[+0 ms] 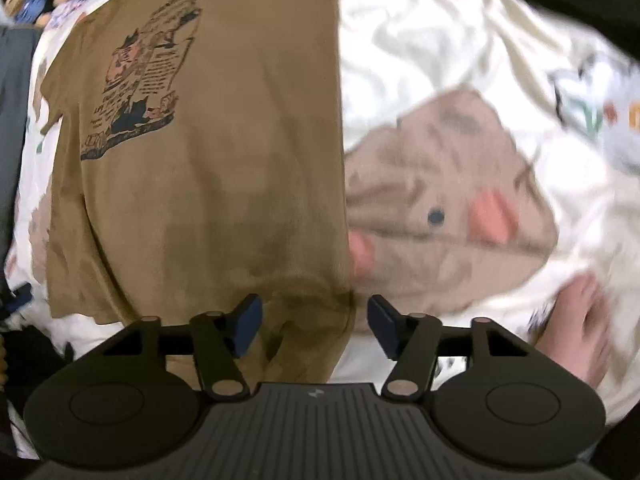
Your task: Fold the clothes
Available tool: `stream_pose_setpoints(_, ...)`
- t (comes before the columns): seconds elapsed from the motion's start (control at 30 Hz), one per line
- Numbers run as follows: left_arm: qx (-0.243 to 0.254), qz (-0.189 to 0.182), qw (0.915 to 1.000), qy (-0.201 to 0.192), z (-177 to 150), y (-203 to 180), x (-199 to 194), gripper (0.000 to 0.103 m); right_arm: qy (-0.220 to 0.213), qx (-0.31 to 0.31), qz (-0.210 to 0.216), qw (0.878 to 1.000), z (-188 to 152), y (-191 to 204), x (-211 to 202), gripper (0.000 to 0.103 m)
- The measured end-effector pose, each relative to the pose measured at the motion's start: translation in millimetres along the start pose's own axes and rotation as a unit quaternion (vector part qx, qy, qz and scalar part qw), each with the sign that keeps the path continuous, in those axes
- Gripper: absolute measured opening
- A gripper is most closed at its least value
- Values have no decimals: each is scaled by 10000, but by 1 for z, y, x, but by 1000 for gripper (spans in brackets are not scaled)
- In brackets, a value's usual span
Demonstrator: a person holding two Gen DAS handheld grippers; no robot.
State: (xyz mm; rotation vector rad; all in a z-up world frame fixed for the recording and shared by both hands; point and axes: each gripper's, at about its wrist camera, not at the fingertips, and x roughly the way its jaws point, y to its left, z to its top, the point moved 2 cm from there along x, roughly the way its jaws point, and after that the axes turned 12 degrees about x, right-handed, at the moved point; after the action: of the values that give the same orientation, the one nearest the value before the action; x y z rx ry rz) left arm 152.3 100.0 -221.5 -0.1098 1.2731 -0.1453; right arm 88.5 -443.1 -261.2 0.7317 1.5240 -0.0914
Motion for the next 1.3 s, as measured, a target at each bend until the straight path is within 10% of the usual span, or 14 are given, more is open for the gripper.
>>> stream_pose_setpoints(0.13,-155,-45,9998,145,-6,1,14,70,248,433,121,9987,-5,-13,13,59)
stream_pose_setpoints(0.27,-98,-73,9993,347,-11,-3,30,61,455,315,-14,9985,-12,-14,22,16)
stream_pose_setpoints(0.37,-171,-94,9990,409,-12,-2,36,55,566,122,-113,9983,-18,-16,19,7)
stream_pose_setpoints(0.77,-328,20,9990,296,-5,8,21,33,464,-387,-741,9954,-16,-23,7,7)
stream_pose_setpoints(0.93,-232,150,9989,367,-3,7,23,59,502,-124,-645,9966,-11,-31,-1,16)
stream_pose_setpoints(1.07,-273,-40,9986,462,-9,3,36,59,493,73,-390,9980,-11,-33,-3,35)
stream_pose_setpoints(1.3,-314,-236,9977,547,-14,4,42,6,442,51,-372,9983,-22,-31,2,38)
